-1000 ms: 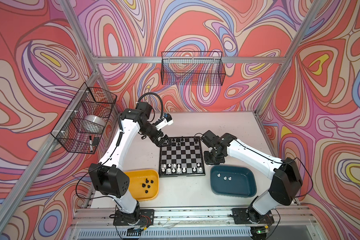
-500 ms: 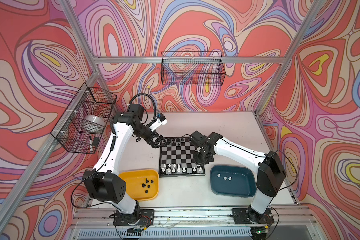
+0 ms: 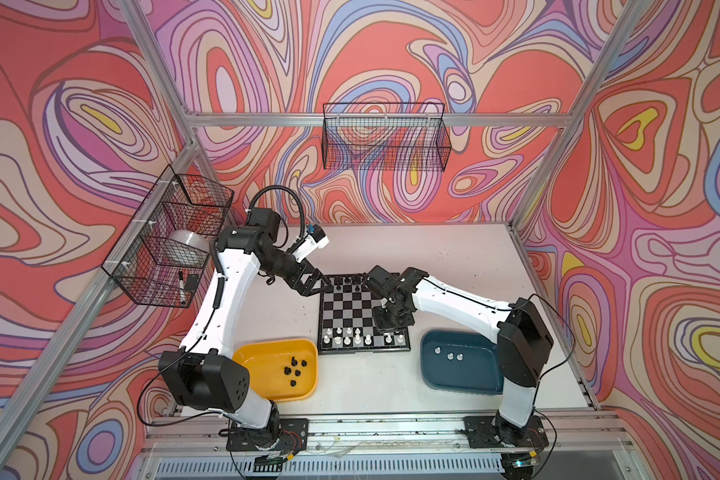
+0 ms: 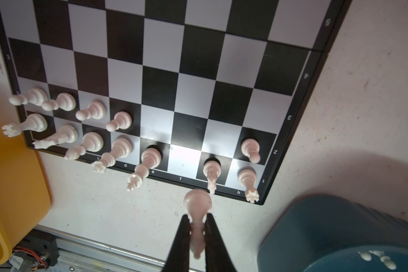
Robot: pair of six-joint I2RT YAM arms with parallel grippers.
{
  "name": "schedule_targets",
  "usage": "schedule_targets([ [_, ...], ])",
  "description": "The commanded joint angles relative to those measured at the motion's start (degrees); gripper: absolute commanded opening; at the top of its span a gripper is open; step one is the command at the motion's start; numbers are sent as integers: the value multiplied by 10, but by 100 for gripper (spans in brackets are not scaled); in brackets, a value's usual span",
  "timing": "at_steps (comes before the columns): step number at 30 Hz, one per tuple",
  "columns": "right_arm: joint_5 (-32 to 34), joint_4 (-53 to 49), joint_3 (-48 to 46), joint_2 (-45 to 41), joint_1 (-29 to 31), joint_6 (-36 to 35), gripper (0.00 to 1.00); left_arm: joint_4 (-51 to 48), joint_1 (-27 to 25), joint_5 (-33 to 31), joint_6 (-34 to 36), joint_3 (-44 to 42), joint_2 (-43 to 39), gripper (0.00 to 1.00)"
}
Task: Set up the chess pieces on the board
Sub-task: 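Carry the white pawn with the right gripper over the board's near rows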
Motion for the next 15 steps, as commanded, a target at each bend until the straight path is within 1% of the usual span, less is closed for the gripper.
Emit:
schedule_targets([
  [1, -2, 6, 12, 12, 6, -3, 10, -15, 2, 14, 12, -8, -14, 95],
  [5, -5, 16, 11, 19, 8, -2, 10, -7, 4, 5, 7, -14, -18, 95],
  [11, -11, 24, 17, 34, 14, -3, 11, 19, 33, 2, -13, -24, -23, 93],
  [15, -8, 24, 17, 39, 16, -4, 10, 18, 38, 2, -12, -25, -25, 93],
])
